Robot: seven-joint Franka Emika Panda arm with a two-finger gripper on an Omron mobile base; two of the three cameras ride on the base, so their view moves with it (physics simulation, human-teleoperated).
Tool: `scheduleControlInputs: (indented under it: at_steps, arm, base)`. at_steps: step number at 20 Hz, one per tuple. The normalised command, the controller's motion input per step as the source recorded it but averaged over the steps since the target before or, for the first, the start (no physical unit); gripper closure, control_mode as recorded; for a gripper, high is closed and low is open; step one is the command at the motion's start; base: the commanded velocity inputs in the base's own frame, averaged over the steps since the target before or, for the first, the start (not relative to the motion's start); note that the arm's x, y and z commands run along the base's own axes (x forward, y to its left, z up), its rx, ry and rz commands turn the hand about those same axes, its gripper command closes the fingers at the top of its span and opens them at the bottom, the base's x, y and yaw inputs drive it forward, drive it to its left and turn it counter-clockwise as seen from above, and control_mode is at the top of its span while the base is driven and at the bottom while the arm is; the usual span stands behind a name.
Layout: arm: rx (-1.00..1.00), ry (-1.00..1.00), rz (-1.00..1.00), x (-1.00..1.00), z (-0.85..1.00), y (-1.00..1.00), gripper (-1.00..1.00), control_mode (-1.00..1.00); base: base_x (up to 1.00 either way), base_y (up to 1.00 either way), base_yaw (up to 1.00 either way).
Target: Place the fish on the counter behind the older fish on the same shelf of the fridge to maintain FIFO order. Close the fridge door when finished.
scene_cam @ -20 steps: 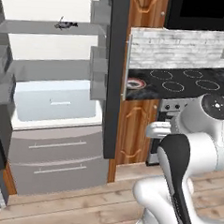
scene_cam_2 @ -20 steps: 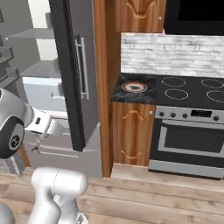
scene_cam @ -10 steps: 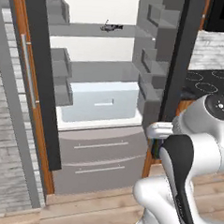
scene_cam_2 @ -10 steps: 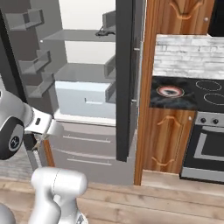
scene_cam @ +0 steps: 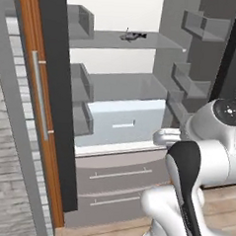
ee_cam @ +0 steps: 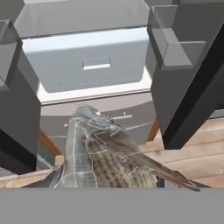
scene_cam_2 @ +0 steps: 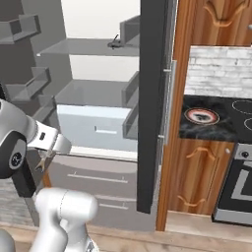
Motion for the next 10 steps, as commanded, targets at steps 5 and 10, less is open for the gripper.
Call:
scheduleControlInputs:
  at_steps: [5,10]
  arm:
    - [0.0,0.0,0.0,0.0,0.0,0.0,1.0,1.0]
    - [0.0,0.0,0.0,0.0,0.0,0.0,1.0,1.0]
  base:
    - [0.77,0.16,0.0]
    - [0.64,0.09,0.0]
